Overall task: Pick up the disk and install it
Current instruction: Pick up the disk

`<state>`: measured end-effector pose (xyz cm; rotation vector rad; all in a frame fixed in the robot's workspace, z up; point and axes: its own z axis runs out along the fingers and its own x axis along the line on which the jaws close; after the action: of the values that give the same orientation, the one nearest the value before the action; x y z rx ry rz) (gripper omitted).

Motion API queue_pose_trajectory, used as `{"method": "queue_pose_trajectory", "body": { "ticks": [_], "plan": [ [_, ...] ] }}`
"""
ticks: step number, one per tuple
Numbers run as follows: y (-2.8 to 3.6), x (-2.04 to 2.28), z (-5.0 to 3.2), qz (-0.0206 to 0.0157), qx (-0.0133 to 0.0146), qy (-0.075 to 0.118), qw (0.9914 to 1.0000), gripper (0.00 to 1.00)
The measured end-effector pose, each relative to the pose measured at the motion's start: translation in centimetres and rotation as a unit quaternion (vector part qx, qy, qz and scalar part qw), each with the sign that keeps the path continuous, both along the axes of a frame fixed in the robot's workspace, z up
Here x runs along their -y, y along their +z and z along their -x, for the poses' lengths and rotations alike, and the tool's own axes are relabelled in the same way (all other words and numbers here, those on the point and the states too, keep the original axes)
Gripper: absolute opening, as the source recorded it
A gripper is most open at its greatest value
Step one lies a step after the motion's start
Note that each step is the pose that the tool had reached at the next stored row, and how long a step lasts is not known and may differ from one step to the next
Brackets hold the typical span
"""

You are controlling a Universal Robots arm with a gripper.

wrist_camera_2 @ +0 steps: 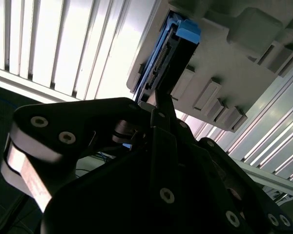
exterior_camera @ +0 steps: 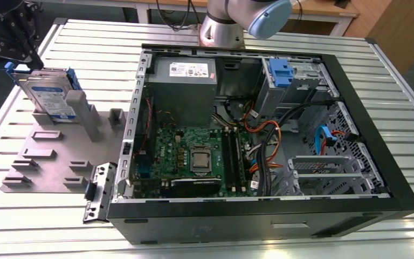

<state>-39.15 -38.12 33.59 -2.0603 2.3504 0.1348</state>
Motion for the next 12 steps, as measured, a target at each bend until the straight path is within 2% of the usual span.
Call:
{"method": "queue_pose_trajectory", "body": {
  "ticks": [6,10,12],
  "plan": [
    [0.0,0.01,-0.08,0.0,0.0,-0.014,0.9999,0.11],
    [-0.01,0.24,-0.08,0.0,0.0,-0.024,0.99971,0.11],
    [-0.07,0.33,-0.08,0.0,0.0,-0.041,0.99914,0.11]
  ]
}}
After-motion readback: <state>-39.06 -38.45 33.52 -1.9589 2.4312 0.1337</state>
